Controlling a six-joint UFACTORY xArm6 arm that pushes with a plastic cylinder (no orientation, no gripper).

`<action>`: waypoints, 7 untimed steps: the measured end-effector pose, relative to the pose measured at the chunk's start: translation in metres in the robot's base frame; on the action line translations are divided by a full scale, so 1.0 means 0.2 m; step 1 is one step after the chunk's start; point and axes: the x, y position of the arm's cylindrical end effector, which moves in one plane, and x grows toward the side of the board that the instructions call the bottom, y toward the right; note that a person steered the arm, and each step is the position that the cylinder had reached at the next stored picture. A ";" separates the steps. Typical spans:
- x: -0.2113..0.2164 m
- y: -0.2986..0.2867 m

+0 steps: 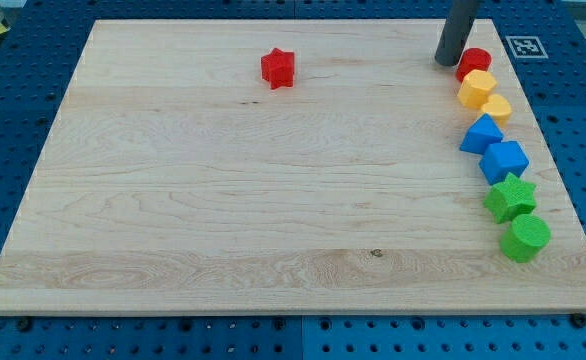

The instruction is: Drag the red star to the top left of the red circle

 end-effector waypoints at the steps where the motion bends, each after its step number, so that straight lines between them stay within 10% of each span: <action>1: 0.00 -0.04; 7: 0.47 -0.56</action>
